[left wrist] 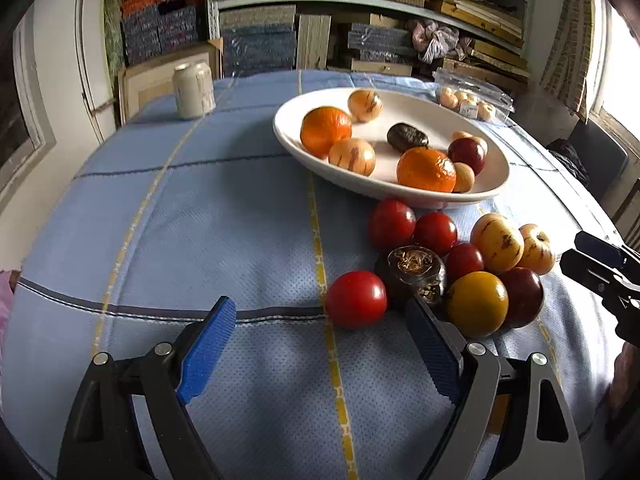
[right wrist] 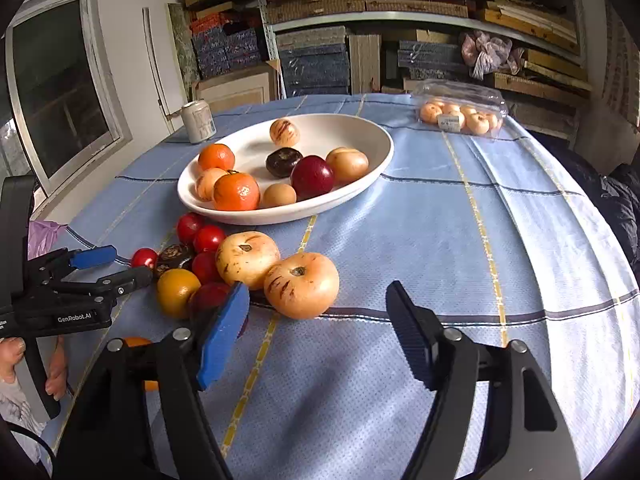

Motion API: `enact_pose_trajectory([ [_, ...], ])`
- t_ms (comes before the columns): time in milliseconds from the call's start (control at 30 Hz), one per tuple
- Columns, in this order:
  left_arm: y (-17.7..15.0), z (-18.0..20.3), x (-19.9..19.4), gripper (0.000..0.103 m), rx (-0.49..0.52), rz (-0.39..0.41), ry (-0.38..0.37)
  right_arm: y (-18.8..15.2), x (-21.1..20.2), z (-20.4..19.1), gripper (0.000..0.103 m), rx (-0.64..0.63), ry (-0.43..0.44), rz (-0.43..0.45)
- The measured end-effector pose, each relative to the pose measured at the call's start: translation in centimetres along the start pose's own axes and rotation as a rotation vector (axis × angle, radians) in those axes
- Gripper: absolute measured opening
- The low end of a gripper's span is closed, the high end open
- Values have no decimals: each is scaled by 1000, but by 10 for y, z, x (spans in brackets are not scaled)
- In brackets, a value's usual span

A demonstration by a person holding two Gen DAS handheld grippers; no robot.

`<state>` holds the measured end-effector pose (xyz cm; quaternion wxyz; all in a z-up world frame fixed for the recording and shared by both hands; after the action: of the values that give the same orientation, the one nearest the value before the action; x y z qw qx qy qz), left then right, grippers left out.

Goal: Organize fruits

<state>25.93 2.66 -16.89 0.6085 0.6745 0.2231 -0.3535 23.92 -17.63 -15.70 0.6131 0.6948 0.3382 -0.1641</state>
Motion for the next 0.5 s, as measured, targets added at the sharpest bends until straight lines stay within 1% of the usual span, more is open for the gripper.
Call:
enact_pose_trajectory([
  [67,1,-3,3,87,-22,-10,-15,1,6,1,66,9,8,-22],
  [200,3,-9,6,89,-44,-14,-11,1,18,3,58,25,19,-60],
  [367,3,-13,10,89,-56,-27,-2,3,26,0,58,27,40,-76],
  [433,2,-12,10,88,-38,-32,14,3,27,-1,58,27,45,-83],
  [500,1,-11,11,85,-7,-44,33,2,27,1,58,33,49,-85],
])
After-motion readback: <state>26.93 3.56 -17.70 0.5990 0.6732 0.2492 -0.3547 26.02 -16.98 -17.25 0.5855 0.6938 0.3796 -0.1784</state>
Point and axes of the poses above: each gripper's, at about its wrist camera, not at the fingertips, and x roughly the way its jaws point, z to its right, y to its top, the point moved 10 cm from there along x, roughly the way its jaws point, and after that the axes turned 3 degrees about x, right-handed, at the moved point
